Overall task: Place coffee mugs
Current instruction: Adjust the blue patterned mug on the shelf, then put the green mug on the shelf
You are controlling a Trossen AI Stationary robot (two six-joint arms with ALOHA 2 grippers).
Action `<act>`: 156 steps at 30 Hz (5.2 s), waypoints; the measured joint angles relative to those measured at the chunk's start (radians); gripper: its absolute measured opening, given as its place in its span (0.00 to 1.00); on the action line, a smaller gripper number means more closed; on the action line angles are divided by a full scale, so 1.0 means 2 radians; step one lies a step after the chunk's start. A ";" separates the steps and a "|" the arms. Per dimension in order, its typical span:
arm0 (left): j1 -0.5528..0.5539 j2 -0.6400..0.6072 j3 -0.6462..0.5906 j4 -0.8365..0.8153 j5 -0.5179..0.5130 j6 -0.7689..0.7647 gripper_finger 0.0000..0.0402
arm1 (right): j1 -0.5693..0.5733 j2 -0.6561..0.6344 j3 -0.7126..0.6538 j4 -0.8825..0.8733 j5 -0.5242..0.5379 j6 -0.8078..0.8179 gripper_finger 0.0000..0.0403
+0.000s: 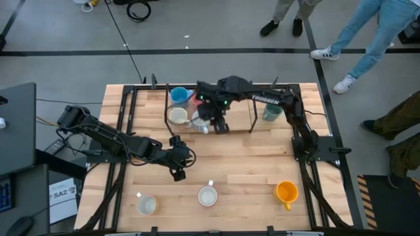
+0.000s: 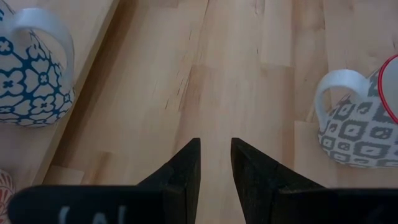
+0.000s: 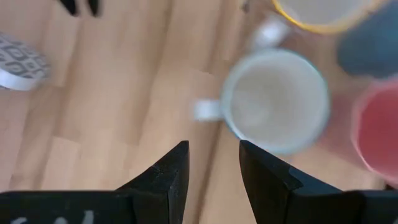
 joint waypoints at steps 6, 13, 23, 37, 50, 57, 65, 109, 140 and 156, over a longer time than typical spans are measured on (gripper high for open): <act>0.000 0.000 0.000 0.000 0.000 0.000 0.24 | 0.045 0.002 0.000 0.023 0.009 0.000 0.36; 0.000 0.000 0.000 0.000 0.000 0.000 0.24 | 0.060 0.008 -0.007 0.049 0.009 0.010 0.36; 0.000 0.000 0.000 0.000 0.000 0.000 0.24 | 0.046 0.009 -0.080 0.110 0.011 0.022 0.36; 0.000 0.000 0.000 0.001 0.000 0.000 0.24 | 0.011 0.009 -0.093 0.121 0.011 0.021 0.36; 0.000 0.000 0.000 0.001 0.000 0.000 0.24 | 0.022 0.009 -0.093 0.136 -0.031 0.007 0.36; 0.000 0.000 0.000 0.001 0.000 0.000 0.24 | 0.021 0.008 -0.105 0.148 -0.030 0.007 0.36; 0.000 0.000 0.000 0.001 0.000 0.000 0.24 | 0.019 0.009 -0.123 0.156 -0.024 -0.003 0.36; 0.000 0.000 0.000 0.001 0.000 -0.001 0.24 | 0.041 -0.070 -0.028 -0.081 0.016 0.037 0.36; 0.000 0.000 0.000 0.001 0.000 -0.002 0.24 | -0.050 -0.516 -0.590 0.028 0.221 0.201 0.36; 0.000 0.000 0.000 0.001 0.000 -0.005 0.24 | -0.205 -0.487 -0.709 0.153 0.166 0.075 0.36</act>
